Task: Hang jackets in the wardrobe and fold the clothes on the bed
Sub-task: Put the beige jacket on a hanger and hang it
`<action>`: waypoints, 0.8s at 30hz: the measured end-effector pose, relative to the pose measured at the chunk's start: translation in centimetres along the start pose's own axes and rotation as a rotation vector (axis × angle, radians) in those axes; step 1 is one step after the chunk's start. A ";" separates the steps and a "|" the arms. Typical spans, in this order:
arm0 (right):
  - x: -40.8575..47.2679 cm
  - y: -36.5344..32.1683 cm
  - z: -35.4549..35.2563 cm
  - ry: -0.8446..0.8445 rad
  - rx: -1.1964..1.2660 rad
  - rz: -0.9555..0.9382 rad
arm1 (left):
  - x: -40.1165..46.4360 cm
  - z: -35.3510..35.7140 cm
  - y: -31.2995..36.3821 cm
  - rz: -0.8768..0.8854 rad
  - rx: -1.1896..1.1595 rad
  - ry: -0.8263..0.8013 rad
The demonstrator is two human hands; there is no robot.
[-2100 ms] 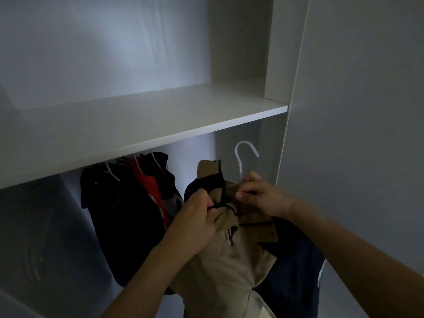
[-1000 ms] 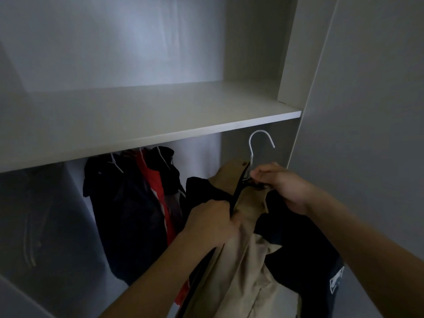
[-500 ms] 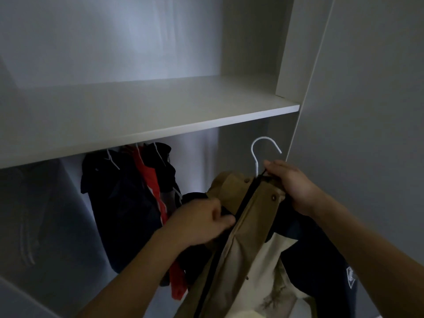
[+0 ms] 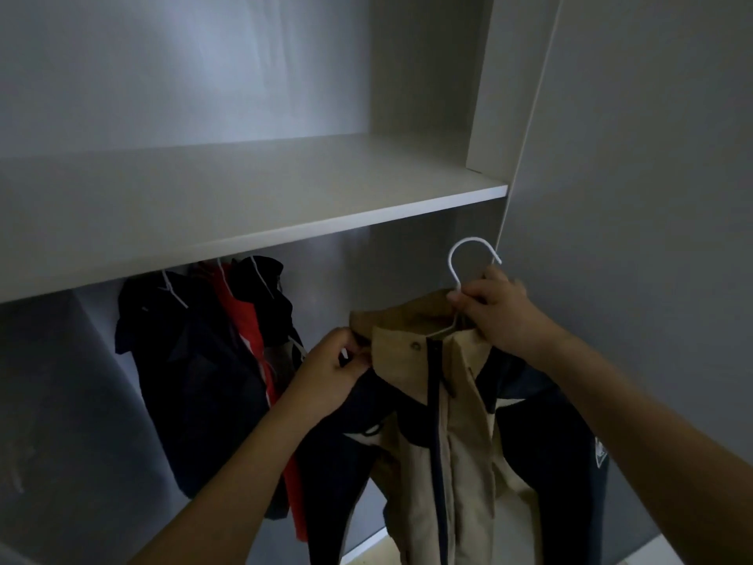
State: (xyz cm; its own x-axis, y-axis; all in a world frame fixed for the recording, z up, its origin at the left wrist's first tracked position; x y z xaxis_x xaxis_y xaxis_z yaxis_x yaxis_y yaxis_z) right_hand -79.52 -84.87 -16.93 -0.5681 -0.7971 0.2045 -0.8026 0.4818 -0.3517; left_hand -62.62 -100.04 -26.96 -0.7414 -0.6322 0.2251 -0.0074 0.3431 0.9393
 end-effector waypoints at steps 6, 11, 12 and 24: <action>0.4 0.7 1.0 0.075 -0.125 0.195 | -4.4 2.4 5.7 0.578 0.489 0.125; 0.6 -0.7 3.9 -0.025 -0.105 0.088 | -7.5 4.3 5.2 0.622 0.667 -0.139; 0.5 -0.9 4.1 -0.009 -0.075 0.076 | -6.8 2.0 3.5 0.375 0.543 -0.093; 5.5 -7.8 8.1 -0.020 -0.262 -0.156 | -6.4 4.4 -3.0 -0.358 0.431 -0.114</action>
State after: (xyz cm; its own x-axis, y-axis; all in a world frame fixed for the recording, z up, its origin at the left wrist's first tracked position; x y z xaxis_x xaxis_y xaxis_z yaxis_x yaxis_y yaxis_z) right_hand -74.94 -95.95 -20.47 -0.4330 -0.8745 0.2185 -0.9008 0.4285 -0.0698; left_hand -60.82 -93.93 -32.38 -0.7099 -0.6905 -0.1391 -0.5267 0.3892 0.7557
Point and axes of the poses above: each hand's wrist, its own x-axis towards the middle knuckle, its own z-axis out of the palm, y = z × x, the point moved 7 cm from there along x, towards the middle knuckle, and after that the axes turned 13 degrees about -x, right-handed, at the moved point
